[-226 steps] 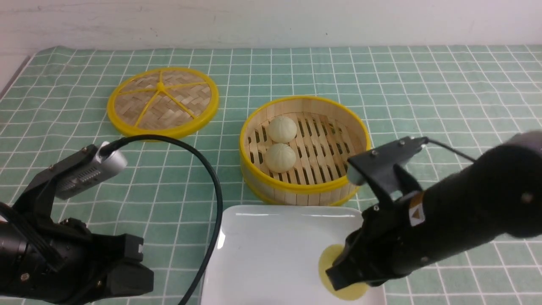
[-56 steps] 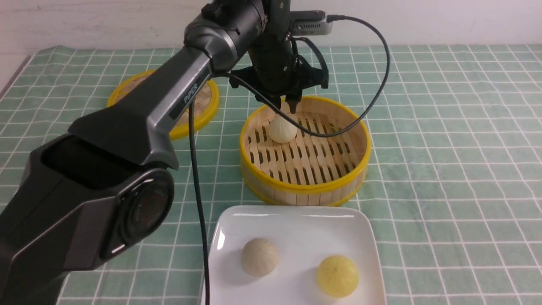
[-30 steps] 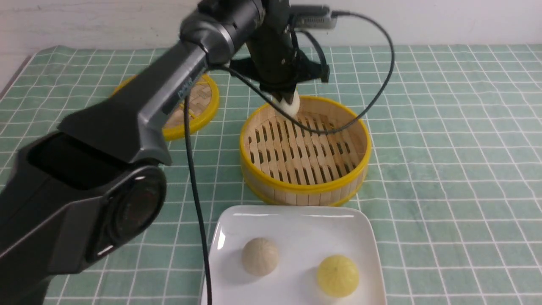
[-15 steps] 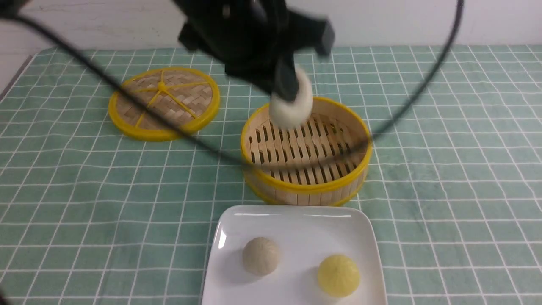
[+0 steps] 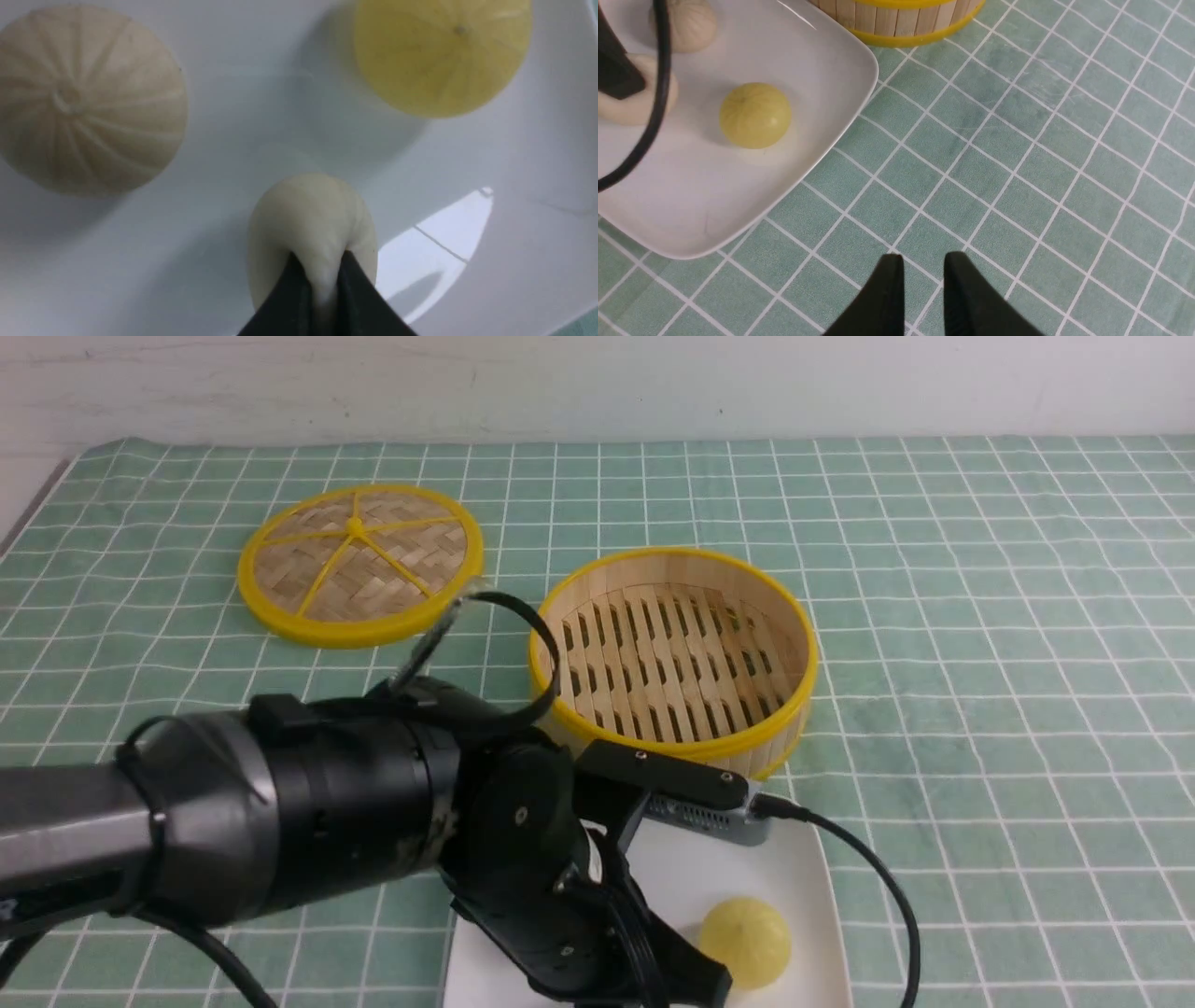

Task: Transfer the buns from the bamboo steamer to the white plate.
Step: 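Carry the bun from the bamboo steamer to the plate with the left gripper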

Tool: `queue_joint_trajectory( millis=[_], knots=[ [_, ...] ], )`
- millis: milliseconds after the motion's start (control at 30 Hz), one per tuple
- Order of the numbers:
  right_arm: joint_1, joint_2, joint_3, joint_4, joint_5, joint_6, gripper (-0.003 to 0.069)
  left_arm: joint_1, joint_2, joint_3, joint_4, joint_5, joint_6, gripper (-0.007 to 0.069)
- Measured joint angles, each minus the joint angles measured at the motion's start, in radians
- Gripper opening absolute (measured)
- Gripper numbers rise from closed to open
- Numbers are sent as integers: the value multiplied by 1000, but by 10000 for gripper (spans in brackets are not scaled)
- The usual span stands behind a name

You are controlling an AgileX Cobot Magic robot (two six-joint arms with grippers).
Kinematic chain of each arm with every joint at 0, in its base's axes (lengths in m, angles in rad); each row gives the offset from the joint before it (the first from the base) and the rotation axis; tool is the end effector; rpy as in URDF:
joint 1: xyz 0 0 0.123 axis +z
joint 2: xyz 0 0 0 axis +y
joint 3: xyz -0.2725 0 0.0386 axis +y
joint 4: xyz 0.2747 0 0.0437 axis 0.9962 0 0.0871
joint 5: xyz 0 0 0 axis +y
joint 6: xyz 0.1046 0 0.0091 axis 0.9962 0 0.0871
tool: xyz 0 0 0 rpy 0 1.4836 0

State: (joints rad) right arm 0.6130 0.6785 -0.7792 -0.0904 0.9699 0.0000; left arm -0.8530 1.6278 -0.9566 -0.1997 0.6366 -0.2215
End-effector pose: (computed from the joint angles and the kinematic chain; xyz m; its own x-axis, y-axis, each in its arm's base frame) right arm 0.1316 0.0830 0.3215 -0.5474 -0.4474 -0.7072 -0.5592 0.8243 -0.0887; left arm 0.2097 -0.2590 0.1586 -0.8607 0.4217 -0.2853 0.4892 0.8402 -0.2339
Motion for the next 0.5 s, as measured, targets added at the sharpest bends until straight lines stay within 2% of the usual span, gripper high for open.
queue_joint_trajectory(
  millis=[200,267,367,433,467,500],
  knots=[
    [0,-1,0,4,79,26,150,0,27,0,-19,-40,-4,64],
    [0,-19,0,22,147,42,129,0,29,0,-22,-43,-5,102],
    [0,-98,0,50,245,54,60,0,30,0,-22,-45,-5,216],
    [0,-136,0,57,261,62,38,0,30,0,-22,-45,-5,255],
    [0,-217,0,64,278,88,0,0,30,0,-22,-38,-5,330],
    [0,-226,0,65,279,95,-2,0,30,-1,-21,-36,-5,338]
  ],
)
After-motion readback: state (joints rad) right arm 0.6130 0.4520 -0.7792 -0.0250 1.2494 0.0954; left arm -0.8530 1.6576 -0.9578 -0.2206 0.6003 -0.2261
